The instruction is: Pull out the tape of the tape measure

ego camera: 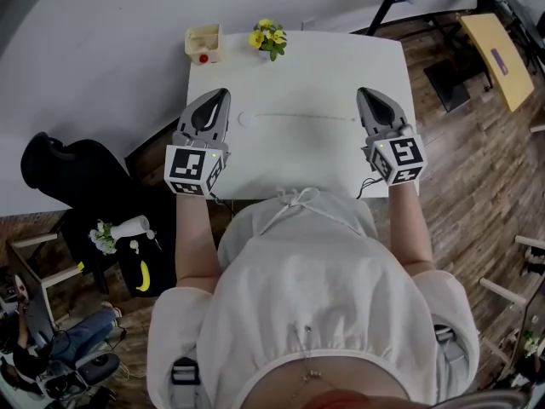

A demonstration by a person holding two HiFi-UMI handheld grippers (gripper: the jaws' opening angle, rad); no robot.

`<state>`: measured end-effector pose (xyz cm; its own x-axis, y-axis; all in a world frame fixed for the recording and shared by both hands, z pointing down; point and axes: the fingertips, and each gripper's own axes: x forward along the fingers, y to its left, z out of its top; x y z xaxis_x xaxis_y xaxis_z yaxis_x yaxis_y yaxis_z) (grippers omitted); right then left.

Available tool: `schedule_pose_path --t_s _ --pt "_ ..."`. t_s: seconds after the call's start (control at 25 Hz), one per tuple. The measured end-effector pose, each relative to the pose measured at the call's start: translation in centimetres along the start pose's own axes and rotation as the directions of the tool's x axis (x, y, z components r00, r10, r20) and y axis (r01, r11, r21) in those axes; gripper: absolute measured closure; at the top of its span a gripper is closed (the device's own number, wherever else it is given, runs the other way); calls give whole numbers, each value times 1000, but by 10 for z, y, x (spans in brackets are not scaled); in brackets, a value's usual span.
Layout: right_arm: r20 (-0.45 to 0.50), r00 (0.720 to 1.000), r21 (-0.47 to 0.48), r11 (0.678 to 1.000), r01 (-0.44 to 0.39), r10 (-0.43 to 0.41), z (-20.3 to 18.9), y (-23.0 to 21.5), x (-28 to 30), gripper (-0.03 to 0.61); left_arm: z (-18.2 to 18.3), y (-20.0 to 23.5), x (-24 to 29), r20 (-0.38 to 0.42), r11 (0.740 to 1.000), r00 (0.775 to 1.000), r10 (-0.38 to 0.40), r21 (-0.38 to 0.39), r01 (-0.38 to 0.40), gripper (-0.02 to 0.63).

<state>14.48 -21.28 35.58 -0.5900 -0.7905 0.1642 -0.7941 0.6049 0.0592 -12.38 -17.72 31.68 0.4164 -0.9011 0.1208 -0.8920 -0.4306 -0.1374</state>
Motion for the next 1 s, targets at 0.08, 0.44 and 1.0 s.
schedule_pose_path --t_s 0.08,0.44,1.0 --pt "2 1000 -3 1000 -3 3 1 2 -1 575 1 -3 -2 3 1000 1000 -7 2 7 592" --pt "-3 1000 -14 1000 -9 9 6 14 -5 577 -1 -11 -5 12 999 999 -35 -22 35 592" --pt "3 1000 13 1000 9 -9 5 19 2 577 -3 -10 -2 6 998 999 -48 -31 48 592"
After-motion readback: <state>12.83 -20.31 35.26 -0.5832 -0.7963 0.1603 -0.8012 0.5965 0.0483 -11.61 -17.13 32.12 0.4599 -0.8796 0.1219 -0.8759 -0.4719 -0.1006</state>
